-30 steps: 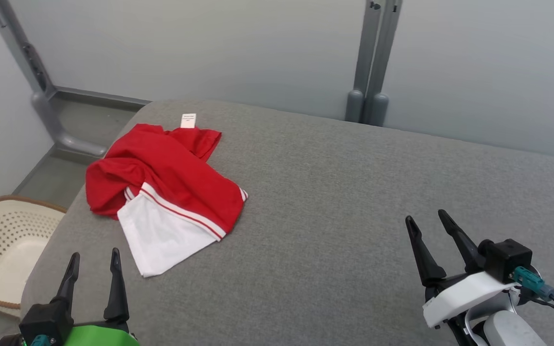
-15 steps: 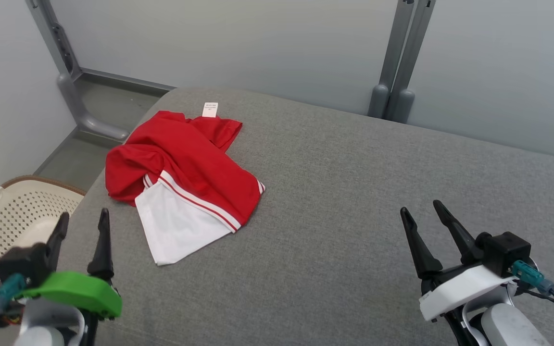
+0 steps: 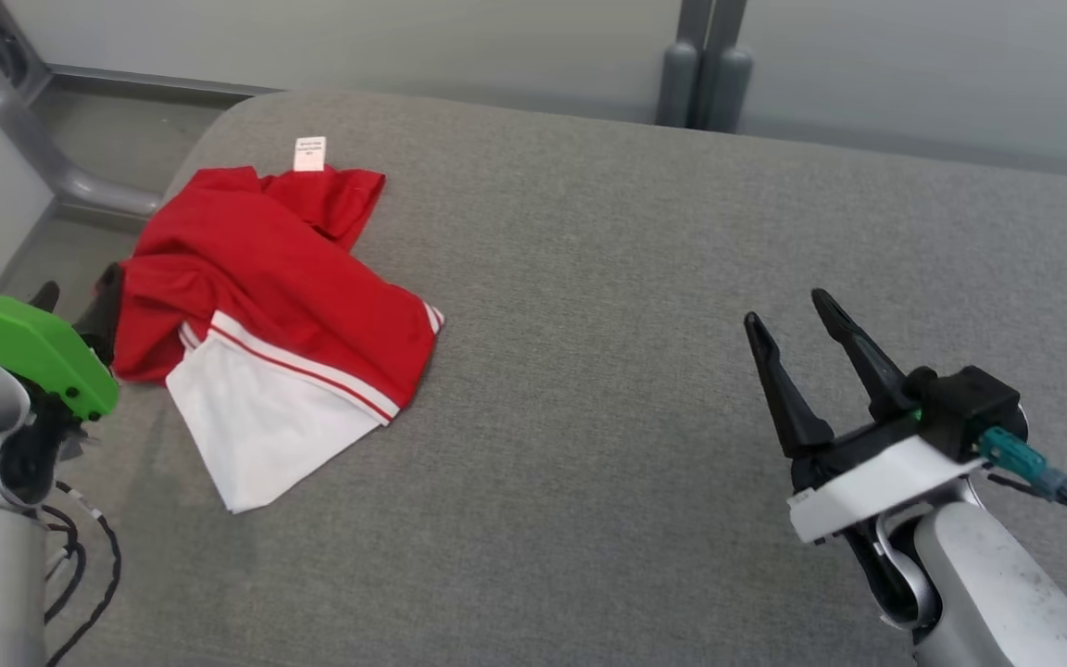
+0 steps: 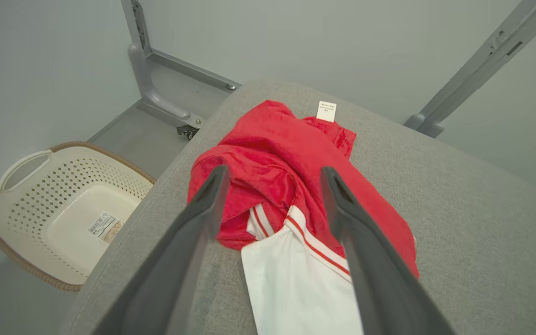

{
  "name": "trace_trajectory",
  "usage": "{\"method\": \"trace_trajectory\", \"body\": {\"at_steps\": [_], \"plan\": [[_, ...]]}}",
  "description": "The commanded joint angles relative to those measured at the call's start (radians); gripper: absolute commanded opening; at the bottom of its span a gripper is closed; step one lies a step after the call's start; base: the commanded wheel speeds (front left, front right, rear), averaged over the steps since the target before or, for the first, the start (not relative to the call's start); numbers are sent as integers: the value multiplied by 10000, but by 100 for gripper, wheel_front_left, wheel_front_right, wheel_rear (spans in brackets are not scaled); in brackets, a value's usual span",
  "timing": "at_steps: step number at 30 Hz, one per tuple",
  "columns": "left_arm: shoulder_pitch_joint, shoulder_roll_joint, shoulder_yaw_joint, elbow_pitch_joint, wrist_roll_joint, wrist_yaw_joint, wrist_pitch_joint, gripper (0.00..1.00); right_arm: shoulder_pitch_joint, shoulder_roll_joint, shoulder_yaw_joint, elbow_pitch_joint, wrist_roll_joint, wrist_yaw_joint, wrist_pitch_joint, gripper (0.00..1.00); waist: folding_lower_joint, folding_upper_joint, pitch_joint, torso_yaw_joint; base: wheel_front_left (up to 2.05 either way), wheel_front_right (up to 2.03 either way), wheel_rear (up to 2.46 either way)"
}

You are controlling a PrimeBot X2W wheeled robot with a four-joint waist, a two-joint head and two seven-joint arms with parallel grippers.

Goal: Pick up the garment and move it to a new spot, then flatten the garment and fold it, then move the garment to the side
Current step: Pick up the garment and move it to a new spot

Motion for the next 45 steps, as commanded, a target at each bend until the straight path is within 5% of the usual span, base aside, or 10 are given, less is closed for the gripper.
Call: {"method": "trace_trajectory", "body": {"at_steps": [1, 17, 18, 19, 20, 21, 27, 38, 45], "plan": [[-396, 191, -193, 489, -160, -37, 247, 100, -292, -72, 113, -70, 22, 3, -28, 100, 0, 0, 996, -1035, 0, 0, 0], [-1665, 1214, -2118, 3455, -2514, -37, 2083, 100, -1141, -29, 510, -73, 101, 5, -28, 100, 0, 0, 2026, -2223, 0, 0, 0], [-1677, 1258, -2219, 3532, -2615, -37, 2131, 64, -1117, -14, 515, -53, 94, 5, -29, 100, 0, 0, 1984, -2231, 0, 0, 0], [-1669, 1281, -2297, 3573, -2676, -37, 2144, 44, -1089, -7, 505, -29, 90, 5, -28, 100, 0, 0, 1928, -2230, 0, 0, 0], [-1669, 1333, -2406, 3608, -2742, -37, 2143, 8, -1053, 2, 489, -8, 86, 5, -28, 100, 0, 0, 1859, -2226, 0, 0, 0], [-1673, 1367, -2508, 3606, -2797, -37, 2115, 0, -1024, 15, 479, 28, 91, 5, -29, 100, 0, 0, 1784, -2219, 0, 0, 0], [-1611, 1698, -3373, 2847, -3167, -38, 2038, 0, -751, 157, 543, 222, 125, 5, -29, 100, 0, 0, 1110, -2200, 0, 0, 0], [-1532, 2891, -5459, -1071, -4072, -38, 2696, 0, 269, 459, 144, 434, 263, 5, -29, 100, 0, 0, -746, -2630, 0, 0, 0], [-1696, 2407, -5730, -2694, -4200, -34, 1743, 0, 533, 479, -60, 295, 215, 5, -28, 100, 0, 0, -1146, -3588, 0, 0, 0]]}}
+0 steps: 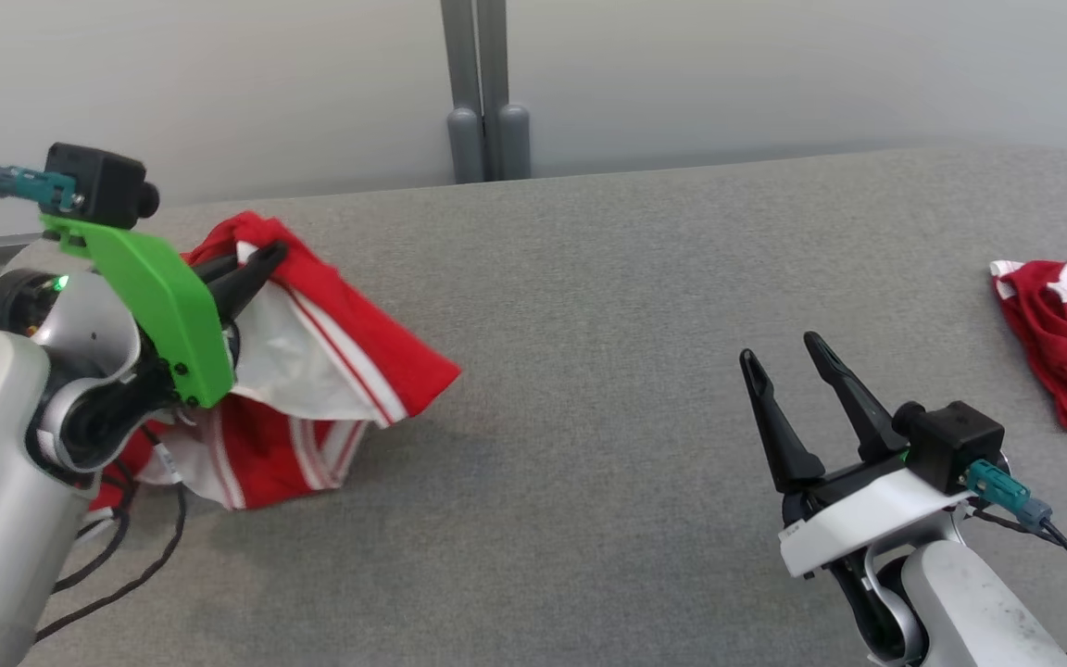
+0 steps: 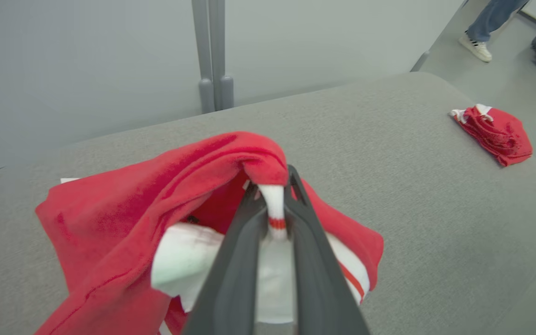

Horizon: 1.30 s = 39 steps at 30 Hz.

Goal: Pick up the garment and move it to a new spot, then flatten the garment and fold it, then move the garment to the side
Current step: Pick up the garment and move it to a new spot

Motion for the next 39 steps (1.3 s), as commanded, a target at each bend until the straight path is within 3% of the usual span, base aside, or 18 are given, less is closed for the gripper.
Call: {"method": "trace_trajectory", "body": {"at_steps": [1, 6, 11, 16, 22, 23, 24, 25, 31, 39], "plan": [[-128, -264, 66, -186, 39, -4, -286, 0, 113, -18, -73, -60, -16, 5, -28, 100, 0, 0, -339, -902, 0, 0, 0], [98, -1306, 30, -583, 120, 255, -1253, 0, 194, -128, -369, -116, -75, 5, -28, 100, 0, 0, -256, -1692, 0, 0, 0], [306, -2596, -376, -79, 292, 401, -2166, 0, 81, -190, -526, -207, -86, 5, -28, 100, 0, 0, -74, -2508, 0, 0, 0], [228, -3978, -566, 1282, 530, 421, -3412, 0, -141, -262, -477, -222, -96, 5, -28, 100, 0, 0, 313, -3327, 0, 0, 0], [-132, -4894, -1004, 3333, 700, 148, -4303, 0, -248, -126, -511, -234, -58, 5, -28, 100, 0, 0, 689, -3783, 0, 0, 0], [-179, -4955, -1098, 3603, 667, 120, -4336, 26, -268, -106, -500, -219, -68, 5, -28, 100, 0, 0, 705, -3805, 0, 0, 0], [-243, -5015, -1202, 3858, 636, 63, -4407, 94, -286, -78, -492, -196, -85, 5, -28, 100, 0, 0, 712, -3816, 0, 0, 0], [-286, -5057, -1305, 4036, 641, 42, -4473, 100, -280, -69, -524, -172, -93, 5, -28, 100, 0, 0, 693, -3779, 0, 0, 0], [-248, -5127, -1966, 4313, 543, -29, -5118, 100, -41, -155, -573, -28, -63, 5, -28, 100, 0, 0, 213, -3123, 0, 0, 0], [277, -3910, -2299, 3262, 951, 32, -6404, 100, 283, -321, -654, -78, -59, 5, -28, 100, 0, 0, -368, -1843, 0, 0, 0]]}}
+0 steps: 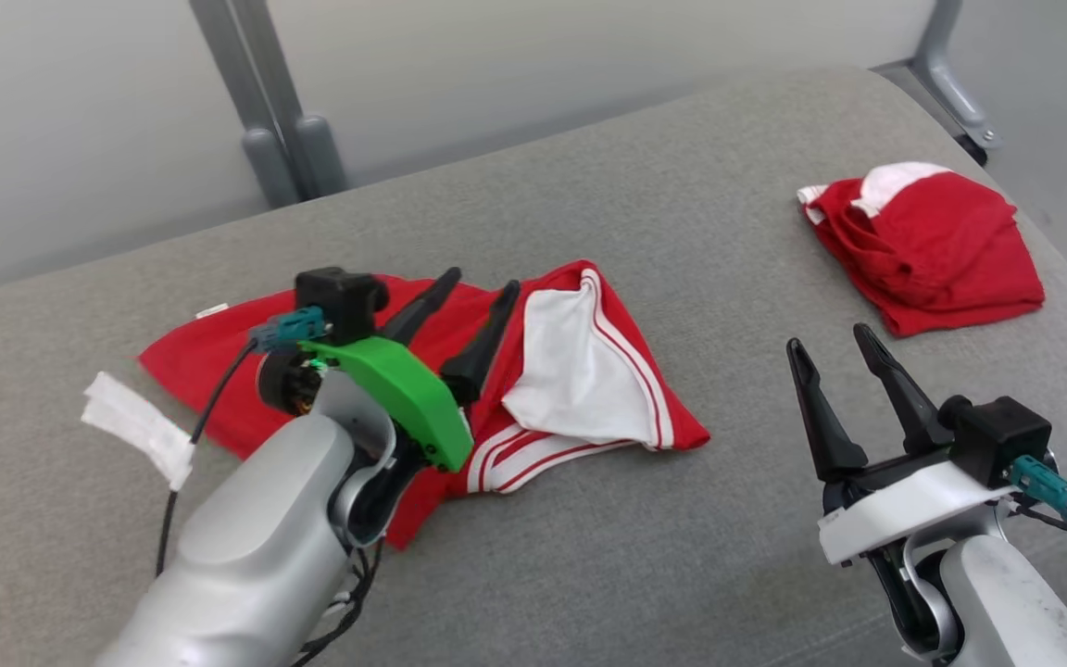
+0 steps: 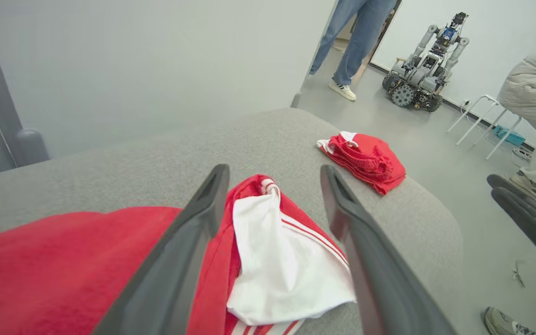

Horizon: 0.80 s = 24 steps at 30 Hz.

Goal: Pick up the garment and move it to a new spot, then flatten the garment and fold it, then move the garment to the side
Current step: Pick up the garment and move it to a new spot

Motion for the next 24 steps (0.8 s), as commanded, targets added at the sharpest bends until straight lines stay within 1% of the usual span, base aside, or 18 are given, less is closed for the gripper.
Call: {"method": "trace_trajectory", "body": {"at_steps": [1, 4, 7, 12, 15, 18, 21, 24], "plan": [[282, 296, 97, -234, 191, 136, -340, 100, 227, -59, -6, -37, 33, 5, -27, 100, 0, -1, -700, 1047, 0, 0, 0], [723, 949, 262, -734, 593, 653, -907, 100, 344, -45, -45, -111, 24, 5, -26, 100, 0, -1, -806, 1393, 0, 0, 0], [1296, 1577, 552, -1476, 893, 1287, -1295, 100, 497, -7, -119, -159, 0, 5, -27, 100, 0, -1, -856, 1730, 0, 0, 0], [2585, 2528, 1205, -2912, 1372, 2255, -1558, 100, 698, 1, -190, -239, -76, 5, -27, 100, 0, -1, -869, 2044, 0, 0, 0], [3539, 2967, 1875, -3864, 1710, 2895, -1610, 100, 864, -20, -249, -309, -100, 5, -26, 100, 0, -1, -891, 2133, 0, 0, 0], [4634, 3056, 2627, -4879, 2224, 3354, -1598, 100, 1046, -20, -373, -366, -102, 5, -26, 100, 0, -1, -904, 2194, 0, 0, 0], [5579, 2915, 3250, -5564, 2833, 3555, -1602, 100, 1191, 38, -430, -408, -131, 5, -26, 100, 0, -1, -894, 2205, 0, 0, 0], [6525, 2591, 3841, -5945, 3462, 3716, -1603, 100, 1360, 99, -537, -463, -140, 5, -27, 100, 0, -1, -890, 2199, 0, 0, 0]]}}
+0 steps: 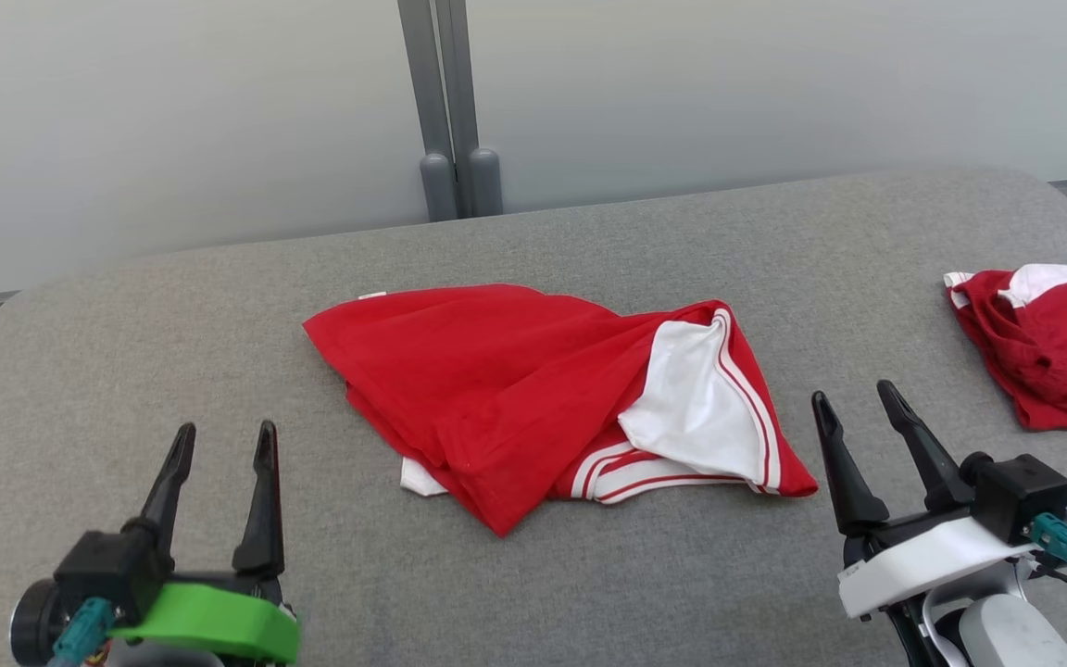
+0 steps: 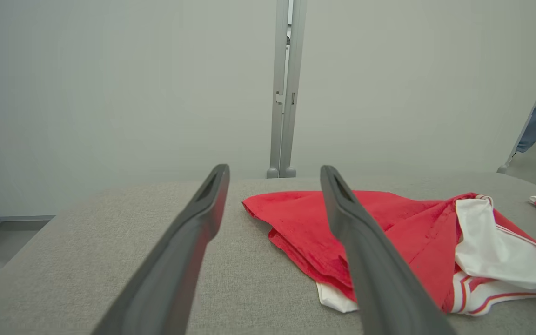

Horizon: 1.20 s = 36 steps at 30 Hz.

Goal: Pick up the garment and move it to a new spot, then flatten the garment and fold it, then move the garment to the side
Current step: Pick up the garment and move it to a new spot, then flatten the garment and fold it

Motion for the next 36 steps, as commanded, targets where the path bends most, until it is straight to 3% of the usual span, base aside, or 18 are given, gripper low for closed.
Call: {"method": "trace_trajectory", "body": {"at_steps": [1, 8, 19, 25, 32, 36], "plan": [[408, -152, 207, -96, 296, 45, -24, 100, 197, 5, -72, -47, -46, 5, -26, 100, 0, 0, 0, -2, 0, 0, 0], [1264, -868, 1121, -256, 1132, -401, -25, 100, 317, -84, -86, 32, -105, 5, -26, 100, 0, 0, -11, 64, 0, 0, 0], [1490, -1478, 1771, 45, 1616, -1087, -26, 100, 175, -225, 144, 300, -93, 5, -26, 100, 0, 0, -62, 185, 0, 0, 0], [1529, -1744, 1995, 179, 1768, -1309, -27, 100, -324, -524, 1039, 1291, -214, 5, 373, 100, 0, 0, -63, 220, 0, 0, 0], [1338, -2087, 2278, 186, 1905, -1629, -25, 100, -1576, -866, 2477, 2867, -1453, 2, 1528, 100, 0, 0, -22, 428, 0, 0, 0], [1393, -2318, 2442, 181, 2061, -1793, -27, 100, -2110, -817, 2781, 3770, -1839, 2, 1964, 100, 0, 0, -25, 691, 0, 0, 0]]}}
